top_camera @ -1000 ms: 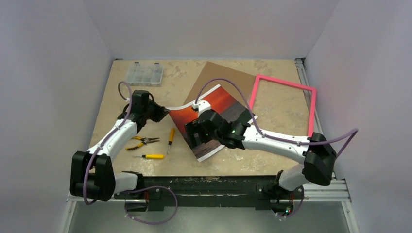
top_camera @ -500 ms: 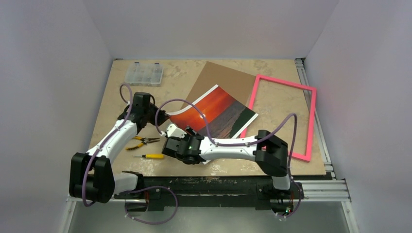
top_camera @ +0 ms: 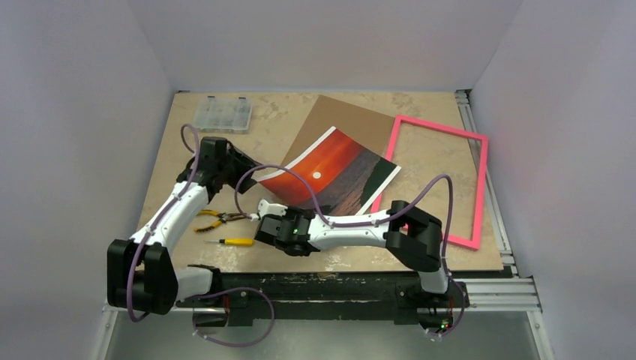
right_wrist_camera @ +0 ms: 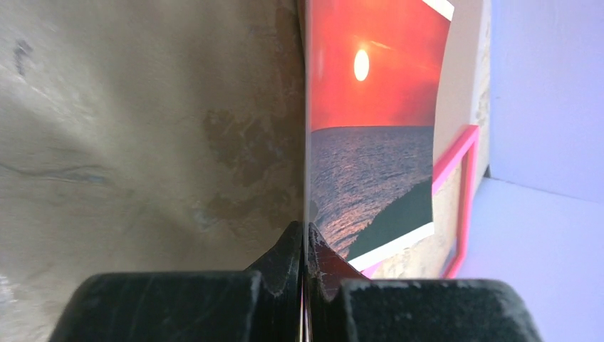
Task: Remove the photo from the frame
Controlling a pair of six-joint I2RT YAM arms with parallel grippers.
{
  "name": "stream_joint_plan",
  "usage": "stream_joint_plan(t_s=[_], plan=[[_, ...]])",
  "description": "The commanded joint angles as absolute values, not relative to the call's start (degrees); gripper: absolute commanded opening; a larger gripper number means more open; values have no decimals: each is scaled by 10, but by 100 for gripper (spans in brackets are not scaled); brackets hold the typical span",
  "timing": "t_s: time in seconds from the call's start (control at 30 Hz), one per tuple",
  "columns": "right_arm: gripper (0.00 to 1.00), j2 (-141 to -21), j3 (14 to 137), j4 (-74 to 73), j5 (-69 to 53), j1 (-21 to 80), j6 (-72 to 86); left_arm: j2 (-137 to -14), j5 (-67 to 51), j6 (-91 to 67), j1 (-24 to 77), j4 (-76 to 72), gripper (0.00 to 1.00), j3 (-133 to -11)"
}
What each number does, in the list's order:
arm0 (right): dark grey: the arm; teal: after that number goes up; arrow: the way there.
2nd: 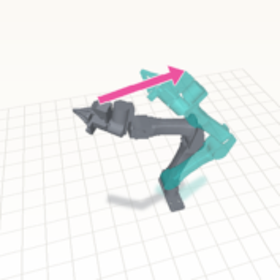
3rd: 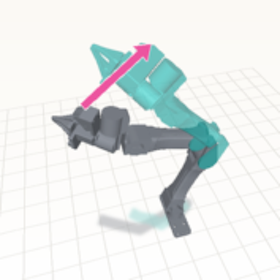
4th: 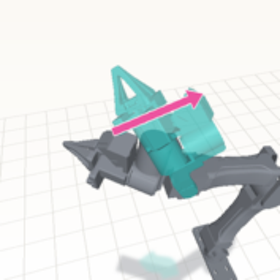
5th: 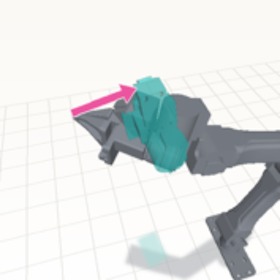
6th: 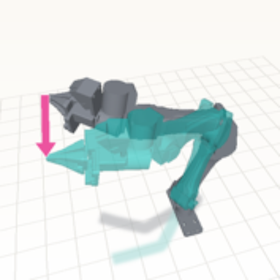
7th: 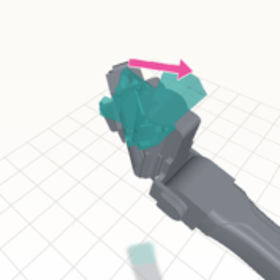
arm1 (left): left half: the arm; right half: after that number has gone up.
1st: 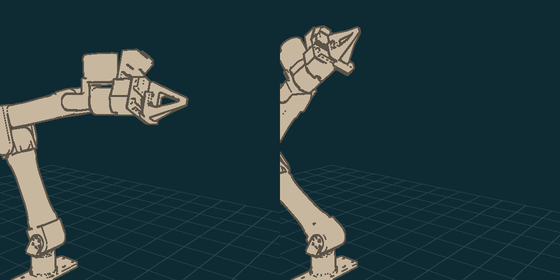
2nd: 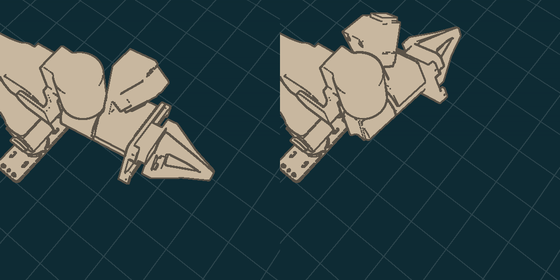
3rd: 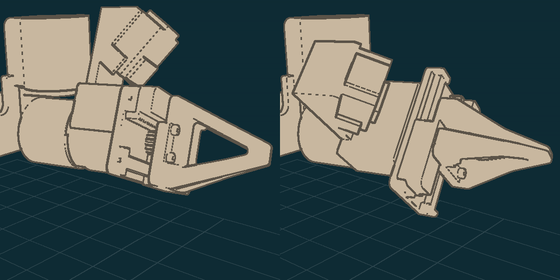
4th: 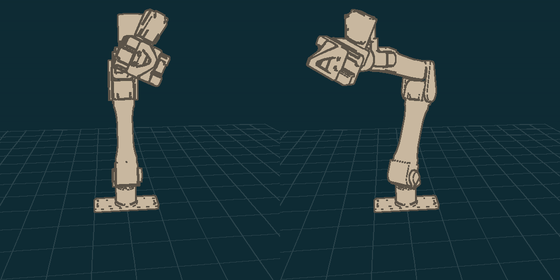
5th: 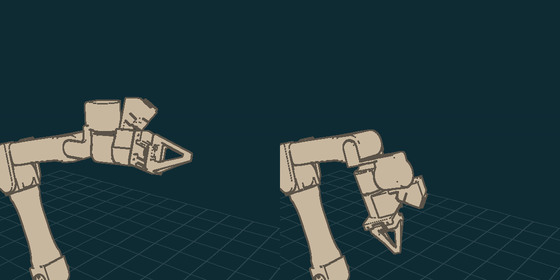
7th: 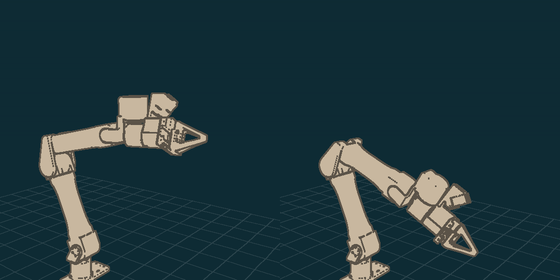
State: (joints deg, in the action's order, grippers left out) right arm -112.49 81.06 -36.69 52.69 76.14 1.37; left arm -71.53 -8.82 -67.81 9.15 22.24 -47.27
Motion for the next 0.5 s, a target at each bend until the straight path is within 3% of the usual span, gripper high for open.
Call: stream_joint_plan(t_s=[0.0,0.47], plan=[[0,-1087,762,-251,530,743,-132,-696,-116,-628,55,242,57,-525],[0,-1067,690,-45,390,645,-363,-704,-119,-487,17,276,60,-651]])
